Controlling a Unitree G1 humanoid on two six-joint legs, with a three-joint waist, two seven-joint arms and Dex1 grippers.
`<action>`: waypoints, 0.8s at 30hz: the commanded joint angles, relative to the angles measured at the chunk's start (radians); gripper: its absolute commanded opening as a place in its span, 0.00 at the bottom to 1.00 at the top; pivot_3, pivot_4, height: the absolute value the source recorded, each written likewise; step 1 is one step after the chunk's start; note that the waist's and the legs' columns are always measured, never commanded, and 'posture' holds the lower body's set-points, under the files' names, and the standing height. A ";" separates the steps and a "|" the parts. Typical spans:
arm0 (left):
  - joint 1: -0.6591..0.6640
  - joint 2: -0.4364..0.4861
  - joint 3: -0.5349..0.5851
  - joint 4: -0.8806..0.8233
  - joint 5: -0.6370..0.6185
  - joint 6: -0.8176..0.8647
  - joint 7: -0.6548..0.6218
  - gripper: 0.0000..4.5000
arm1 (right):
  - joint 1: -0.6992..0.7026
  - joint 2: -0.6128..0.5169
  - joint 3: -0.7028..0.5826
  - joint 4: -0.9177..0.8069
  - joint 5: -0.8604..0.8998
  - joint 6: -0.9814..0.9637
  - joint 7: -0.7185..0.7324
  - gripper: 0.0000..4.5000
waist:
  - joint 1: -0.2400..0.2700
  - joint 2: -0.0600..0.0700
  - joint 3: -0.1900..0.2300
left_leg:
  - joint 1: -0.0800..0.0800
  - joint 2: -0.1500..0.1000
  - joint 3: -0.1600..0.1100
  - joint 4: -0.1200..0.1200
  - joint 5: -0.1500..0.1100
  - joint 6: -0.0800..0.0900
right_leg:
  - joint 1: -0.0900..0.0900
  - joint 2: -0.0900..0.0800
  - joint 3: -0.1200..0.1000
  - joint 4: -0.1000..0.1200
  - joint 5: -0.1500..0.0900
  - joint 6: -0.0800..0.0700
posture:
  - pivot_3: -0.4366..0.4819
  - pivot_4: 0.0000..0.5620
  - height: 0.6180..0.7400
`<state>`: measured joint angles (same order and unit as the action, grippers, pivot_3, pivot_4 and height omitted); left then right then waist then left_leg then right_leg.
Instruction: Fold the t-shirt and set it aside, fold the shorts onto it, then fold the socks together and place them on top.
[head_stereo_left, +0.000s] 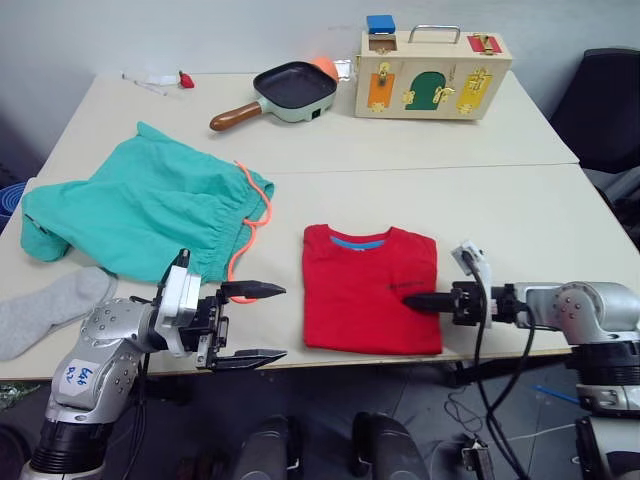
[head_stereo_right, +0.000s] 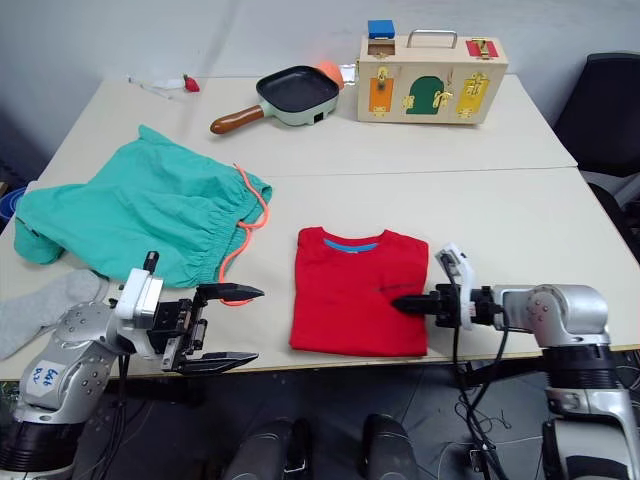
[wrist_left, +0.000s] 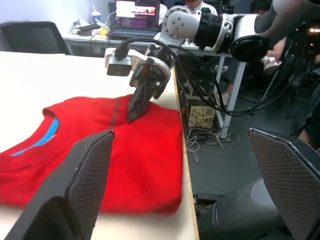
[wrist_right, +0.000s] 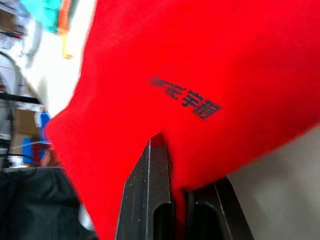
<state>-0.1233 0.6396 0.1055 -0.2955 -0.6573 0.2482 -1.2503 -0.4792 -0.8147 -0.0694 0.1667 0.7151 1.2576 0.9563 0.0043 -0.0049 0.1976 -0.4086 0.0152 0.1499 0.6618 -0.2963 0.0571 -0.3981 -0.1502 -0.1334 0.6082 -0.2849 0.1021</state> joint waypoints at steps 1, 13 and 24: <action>-0.020 -0.001 -0.001 0.012 -0.001 -0.012 -0.002 1.00 | -0.001 -0.126 -0.023 0.110 -0.080 -0.134 0.088 0.00 | 0.000 0.001 0.000 | -0.001 0.000 0.000 0.000 0.000 0.001 | -0.001 0.000 0.000 -0.001 0.000 0.000 | 0.48 0.27 1.00; -0.050 -0.003 -0.002 0.037 0.018 -0.031 0.017 1.00 | -0.240 -0.283 0.075 0.798 -0.462 -0.708 0.197 0.00 | -0.024 0.004 0.002 | 0.001 0.002 0.008 0.000 0.001 0.002 | 0.000 0.003 -0.001 -0.002 0.000 0.001 | 0.48 0.27 1.00; -0.024 0.038 0.023 0.012 0.017 -0.020 0.023 1.00 | -0.341 -0.245 0.032 1.054 -0.582 -0.995 0.111 0.00 | -0.036 0.005 0.002 | 0.002 0.003 0.009 0.000 0.002 0.001 | -0.001 0.002 0.001 0.000 0.000 0.000 | 0.48 0.27 1.00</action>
<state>-0.1557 0.6663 0.1041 -0.2608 -0.6387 0.2322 -1.2309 -0.8208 -1.0569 -0.0021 1.2080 0.1348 0.2962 1.0933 -0.0314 0.0000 0.1997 -0.4063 0.0179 0.1589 0.6618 -0.2946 0.0577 -0.3989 -0.1478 -0.1322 0.6086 -0.2848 0.1024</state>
